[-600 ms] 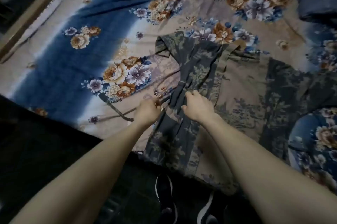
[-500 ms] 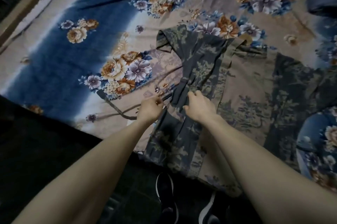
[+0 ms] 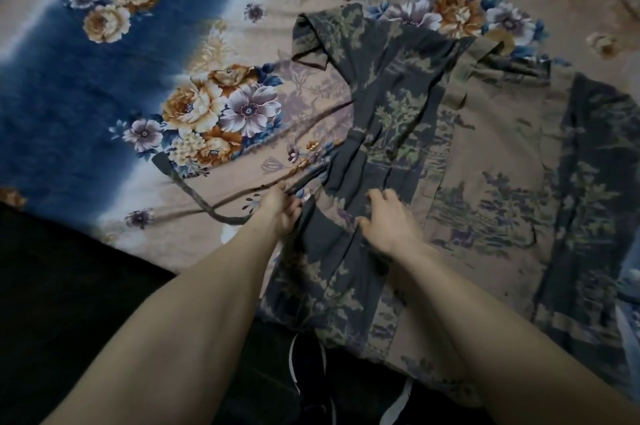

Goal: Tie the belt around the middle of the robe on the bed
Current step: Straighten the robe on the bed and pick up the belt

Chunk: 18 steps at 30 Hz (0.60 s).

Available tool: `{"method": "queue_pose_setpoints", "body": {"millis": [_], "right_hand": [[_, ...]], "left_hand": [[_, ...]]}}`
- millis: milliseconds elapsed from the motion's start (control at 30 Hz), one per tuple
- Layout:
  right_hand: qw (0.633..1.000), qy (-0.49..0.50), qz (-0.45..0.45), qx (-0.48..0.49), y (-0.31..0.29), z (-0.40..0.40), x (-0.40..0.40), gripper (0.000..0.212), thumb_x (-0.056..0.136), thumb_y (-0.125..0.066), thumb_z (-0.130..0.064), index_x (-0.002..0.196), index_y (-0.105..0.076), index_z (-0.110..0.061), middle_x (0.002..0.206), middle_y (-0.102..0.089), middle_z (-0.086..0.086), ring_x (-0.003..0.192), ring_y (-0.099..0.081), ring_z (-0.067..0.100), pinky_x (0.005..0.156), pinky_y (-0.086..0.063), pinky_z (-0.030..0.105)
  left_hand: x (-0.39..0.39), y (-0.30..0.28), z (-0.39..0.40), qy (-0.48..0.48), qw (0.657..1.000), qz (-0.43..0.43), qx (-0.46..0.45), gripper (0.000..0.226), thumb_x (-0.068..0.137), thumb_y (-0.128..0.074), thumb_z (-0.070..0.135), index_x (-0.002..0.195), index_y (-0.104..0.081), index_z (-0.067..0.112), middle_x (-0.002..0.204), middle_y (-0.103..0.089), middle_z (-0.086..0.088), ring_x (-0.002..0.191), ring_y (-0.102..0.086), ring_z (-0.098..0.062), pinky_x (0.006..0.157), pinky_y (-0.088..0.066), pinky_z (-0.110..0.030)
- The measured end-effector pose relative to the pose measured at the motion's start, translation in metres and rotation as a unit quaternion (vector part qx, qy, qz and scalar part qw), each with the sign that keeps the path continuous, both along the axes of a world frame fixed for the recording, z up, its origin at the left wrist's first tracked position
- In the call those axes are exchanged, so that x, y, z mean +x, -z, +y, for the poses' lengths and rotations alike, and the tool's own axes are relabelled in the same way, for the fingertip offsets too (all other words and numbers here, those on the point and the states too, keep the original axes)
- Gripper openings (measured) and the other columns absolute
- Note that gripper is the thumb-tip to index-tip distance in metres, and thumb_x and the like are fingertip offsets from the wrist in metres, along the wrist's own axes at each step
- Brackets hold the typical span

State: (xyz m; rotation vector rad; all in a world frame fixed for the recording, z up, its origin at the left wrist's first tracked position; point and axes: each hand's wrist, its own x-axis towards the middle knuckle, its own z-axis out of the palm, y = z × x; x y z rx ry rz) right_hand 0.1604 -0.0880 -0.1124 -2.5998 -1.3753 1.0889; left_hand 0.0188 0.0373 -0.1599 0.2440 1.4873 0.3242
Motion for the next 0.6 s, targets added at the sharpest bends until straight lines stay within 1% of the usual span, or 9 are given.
{"method": "queue_pose_setpoints", "body": {"millis": [67,200,267,333,400,467,533,567,600], "right_hand": [[1.000,0.010,0.006,0.006,0.010,0.005,-0.003,0.045,0.092,-0.054,-0.037,0.129,-0.043,-0.013,0.131,-0.043,0.014,0.116,-0.053,0.041,0.089,-0.046,0.045],[1.000,0.012,0.012,0.017,0.023,0.012,-0.014,0.044,0.092,-0.053,-0.035,0.130,-0.042,-0.016,0.130,-0.042,0.012,0.114,-0.054,0.041,0.090,-0.049,0.047],[1.000,0.008,0.011,0.016,0.028,0.014,-0.018,0.042,0.093,-0.052,-0.033,0.130,-0.042,-0.016,0.129,-0.041,0.012,0.112,-0.055,0.041,0.087,-0.049,0.047],[1.000,0.009,0.011,0.011,0.032,0.014,-0.020,0.041,0.093,-0.052,-0.032,0.130,-0.042,-0.017,0.130,-0.041,0.011,0.111,-0.055,0.041,0.086,-0.049,0.047],[1.000,0.011,0.011,0.009,0.035,0.012,-0.019,0.042,0.093,-0.052,-0.031,0.131,-0.042,-0.017,0.131,-0.041,0.011,0.112,-0.055,0.041,0.087,-0.049,0.047],[1.000,0.011,0.012,0.006,0.036,0.010,-0.017,0.043,0.093,-0.052,-0.032,0.132,-0.041,-0.017,0.133,-0.040,0.011,0.113,-0.054,0.041,0.089,-0.049,0.048],[1.000,0.012,0.012,0.007,0.039,0.007,-0.015,0.043,0.092,-0.052,-0.032,0.132,-0.041,-0.017,0.133,-0.040,0.012,0.113,-0.054,0.041,0.089,-0.049,0.048],[1.000,0.014,0.011,0.007,0.040,0.006,-0.014,0.043,0.092,-0.052,-0.032,0.131,-0.041,-0.017,0.132,-0.040,0.012,0.113,-0.054,0.041,0.089,-0.049,0.047],[1.000,0.015,0.010,0.008,0.042,0.005,-0.013,0.043,0.092,-0.052,-0.032,0.131,-0.041,-0.018,0.132,-0.041,0.011,0.113,-0.054,0.041,0.089,-0.049,0.047]], "left_hand": [[-0.003,0.010,0.004,-0.044,0.999,0.002,-0.015,0.044,0.102,-0.034,0.038,0.142,-0.044,0.022,0.125,-0.063,-0.008,0.110,-0.062,-0.014,0.086,-0.047,-0.025],[0.004,0.025,0.009,-0.114,0.993,-0.012,-0.015,0.046,0.099,-0.040,0.044,0.136,-0.051,0.018,0.135,-0.059,-0.001,0.125,-0.056,-0.010,0.095,-0.046,-0.021],[0.007,0.032,0.013,-0.133,0.991,-0.004,-0.004,0.036,0.097,-0.047,0.042,0.110,-0.064,0.014,0.110,-0.068,0.004,0.101,-0.065,-0.006,0.078,-0.049,-0.016],[0.009,0.040,0.018,-0.131,0.991,-0.004,0.015,0.033,0.095,-0.052,0.041,0.072,-0.054,0.017,0.071,-0.053,0.006,0.055,-0.049,-0.005,0.047,-0.038,-0.016],[0.013,0.041,0.023,-0.106,0.994,0.001,0.027,0.034,0.095,-0.052,0.041,0.069,-0.048,0.020,0.063,-0.039,0.006,0.044,-0.034,-0.007,0.036,-0.026,-0.017],[0.017,0.045,0.026,-0.113,0.993,-0.005,0.021,0.025,0.095,-0.052,0.043,0.093,-0.061,0.020,0.077,-0.055,0.004,0.063,-0.057,-0.009,0.050,-0.042,-0.018],[0.020,0.046,0.028,-0.085,0.996,-0.011,-0.001,0.046,0.094,-0.046,0.051,0.120,-0.061,0.017,0.111,-0.066,0.005,0.109,-0.064,-0.010,0.078,-0.047,-0.019],[0.023,0.045,0.029,-0.069,0.997,-0.009,-0.015,0.051,0.094,-0.044,0.055,0.123,-0.060,0.017,0.118,-0.066,0.006,0.116,-0.061,-0.008,0.077,-0.046,-0.017],[0.025,0.044,0.032,-0.057,0.998,-0.003,-0.025,0.049,0.093,-0.045,0.055,0.120,-0.061,0.017,0.117,-0.067,0.006,0.111,-0.063,-0.007,0.065,-0.047,-0.014]]}}
